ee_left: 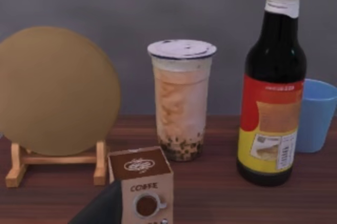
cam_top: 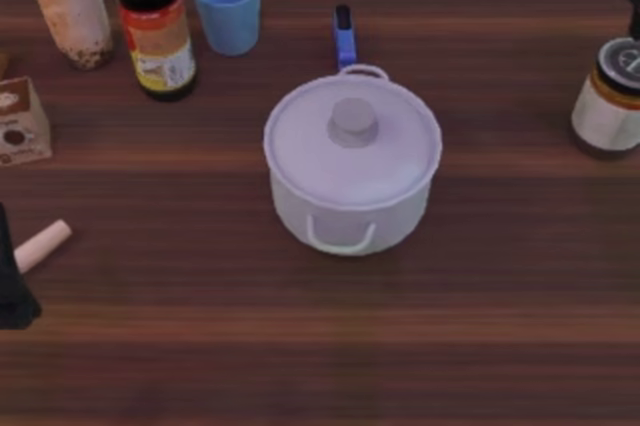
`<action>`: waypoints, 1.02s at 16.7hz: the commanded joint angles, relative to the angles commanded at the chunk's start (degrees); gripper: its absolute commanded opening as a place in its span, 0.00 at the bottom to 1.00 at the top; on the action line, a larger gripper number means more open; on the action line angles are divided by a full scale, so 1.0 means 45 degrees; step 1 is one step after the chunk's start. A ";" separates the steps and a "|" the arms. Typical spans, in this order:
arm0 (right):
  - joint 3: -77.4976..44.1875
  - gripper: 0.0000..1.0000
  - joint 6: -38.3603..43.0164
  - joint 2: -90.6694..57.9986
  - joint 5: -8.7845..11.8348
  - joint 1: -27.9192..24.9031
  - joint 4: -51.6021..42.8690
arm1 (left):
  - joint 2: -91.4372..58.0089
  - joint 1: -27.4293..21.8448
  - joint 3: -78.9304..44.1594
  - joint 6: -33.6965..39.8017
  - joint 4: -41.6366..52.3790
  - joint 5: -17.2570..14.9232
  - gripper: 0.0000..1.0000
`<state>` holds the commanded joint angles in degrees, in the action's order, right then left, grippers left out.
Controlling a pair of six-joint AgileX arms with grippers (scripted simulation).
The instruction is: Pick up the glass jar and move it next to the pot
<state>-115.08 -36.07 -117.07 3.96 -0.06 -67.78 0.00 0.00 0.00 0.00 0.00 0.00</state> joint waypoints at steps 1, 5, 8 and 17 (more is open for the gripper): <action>-0.1063 1.00 -0.0348 -0.1067 0.0001 0.0024 -0.0607 | 0.0000 0.0000 0.0000 0.0000 0.0000 0.0000 1.00; -0.4494 1.00 -0.1475 -0.4499 -0.0021 0.0122 -0.2556 | 0.0000 0.0000 0.0000 0.0000 0.0000 0.0000 1.00; -0.5999 1.00 -0.1972 -0.5992 -0.0050 0.0181 -0.3403 | 0.0000 0.0000 0.0000 0.0000 0.0000 0.0000 1.00; -0.6126 1.00 -0.2043 -0.6336 -0.0064 0.0145 -0.3368 | 0.0000 0.0000 0.0000 0.0000 0.0000 0.0000 1.00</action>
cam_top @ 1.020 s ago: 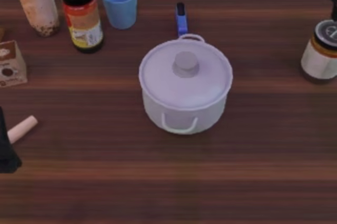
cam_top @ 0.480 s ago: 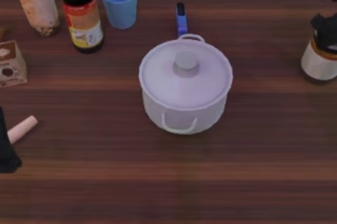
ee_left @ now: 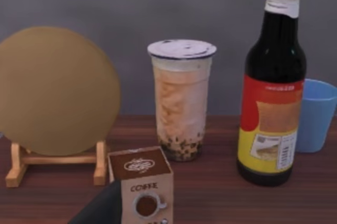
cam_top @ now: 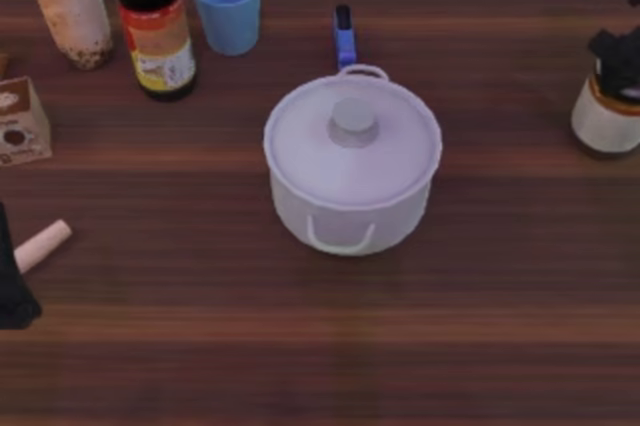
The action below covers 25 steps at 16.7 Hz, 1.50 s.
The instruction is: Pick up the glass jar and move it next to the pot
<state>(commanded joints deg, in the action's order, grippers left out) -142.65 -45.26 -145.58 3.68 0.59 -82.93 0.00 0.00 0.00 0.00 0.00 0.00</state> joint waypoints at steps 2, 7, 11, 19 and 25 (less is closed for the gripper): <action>0.0766 1.00 0.0018 0.0055 0.0000 -0.0018 0.0723 | 0.0000 0.0000 0.0000 0.0000 0.0000 0.0000 1.00; 0.2551 1.00 0.0046 0.0125 -0.0001 -0.0049 0.2409 | 0.0000 0.0000 0.0000 0.0000 0.0000 0.0000 1.00; 0.2558 0.92 0.0046 0.0124 -0.0001 -0.0049 0.2416 | 0.0000 0.0000 0.0000 0.0000 0.0000 0.0000 1.00; 0.2558 0.32 0.0046 0.0124 -0.0001 -0.0049 0.2416 | 0.0000 0.0000 0.0000 0.0000 0.0000 0.0000 1.00; 0.2558 0.00 0.0046 0.0124 -0.0001 -0.0049 0.2416 | 0.0000 0.0000 0.0000 0.0000 0.0000 0.0000 1.00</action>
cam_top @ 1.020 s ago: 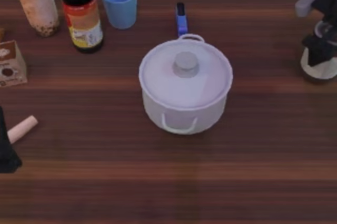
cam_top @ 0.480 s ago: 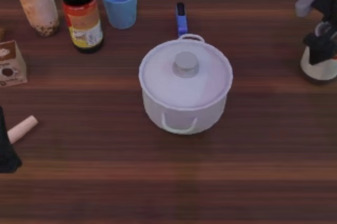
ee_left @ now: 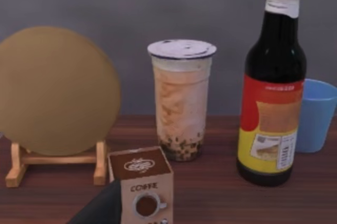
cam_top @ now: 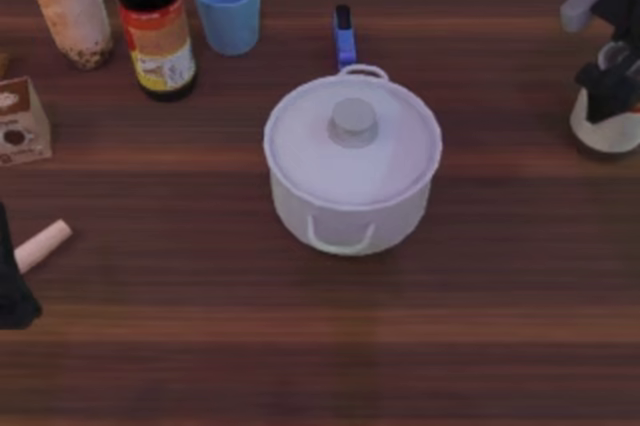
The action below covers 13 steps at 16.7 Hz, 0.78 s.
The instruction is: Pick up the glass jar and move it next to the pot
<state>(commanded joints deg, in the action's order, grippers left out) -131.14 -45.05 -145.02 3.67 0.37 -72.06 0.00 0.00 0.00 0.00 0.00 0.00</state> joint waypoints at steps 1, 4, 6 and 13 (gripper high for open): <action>0.0000 0.00 0.0000 0.0000 0.0000 0.0000 0.0000 | 0.0000 0.0000 0.0000 0.0000 0.0000 0.0000 1.00; 0.0000 0.00 0.0000 0.0000 0.0000 0.0000 0.0000 | 0.0000 0.0000 0.0000 0.0000 0.0000 0.0000 1.00; 0.0000 0.00 0.0000 0.0000 0.0000 0.0000 0.0000 | 0.0000 0.0000 0.0000 0.0000 0.0000 0.0000 1.00; 0.1981 0.00 0.0048 0.2164 0.0024 -0.0045 -0.0218 | 0.0000 0.0000 0.0000 0.0000 0.0000 0.0000 1.00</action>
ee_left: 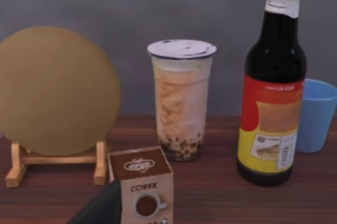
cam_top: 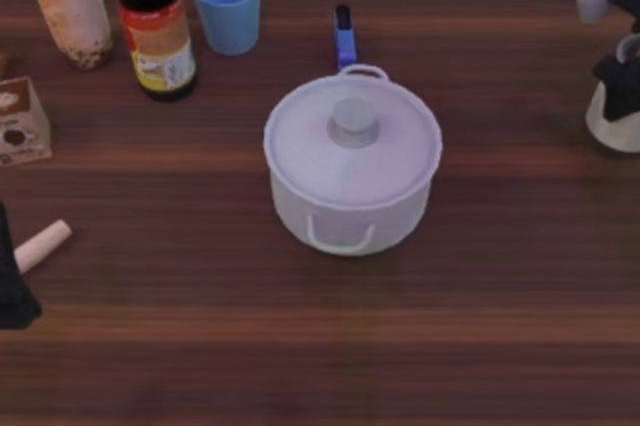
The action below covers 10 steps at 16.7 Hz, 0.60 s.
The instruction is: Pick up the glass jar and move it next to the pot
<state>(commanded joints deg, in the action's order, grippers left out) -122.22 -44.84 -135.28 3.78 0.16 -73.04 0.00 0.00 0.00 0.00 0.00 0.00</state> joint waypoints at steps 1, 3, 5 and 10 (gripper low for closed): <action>0.0598 0.00 -0.0007 0.0750 0.0007 -0.0027 -0.0069 | 0.0000 0.0000 0.0000 0.0000 0.0000 0.0000 1.00; 0.1833 0.00 -0.0021 0.2280 0.0021 -0.0076 -0.0224 | 0.0000 0.0000 0.0000 0.0000 0.0000 0.0000 1.00; 0.2919 0.00 -0.0032 0.3461 0.0035 -0.0110 -0.0382 | 0.0000 0.0000 0.0000 0.0000 0.0000 0.0000 1.00; 0.3680 0.00 -0.0036 0.4233 0.0045 -0.0131 -0.0521 | 0.0000 0.0000 0.0000 0.0000 0.0000 0.0000 1.00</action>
<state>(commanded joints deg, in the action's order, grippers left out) -105.66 -45.00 -116.23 3.98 -0.42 -75.38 0.00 0.00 0.00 0.00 0.00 0.00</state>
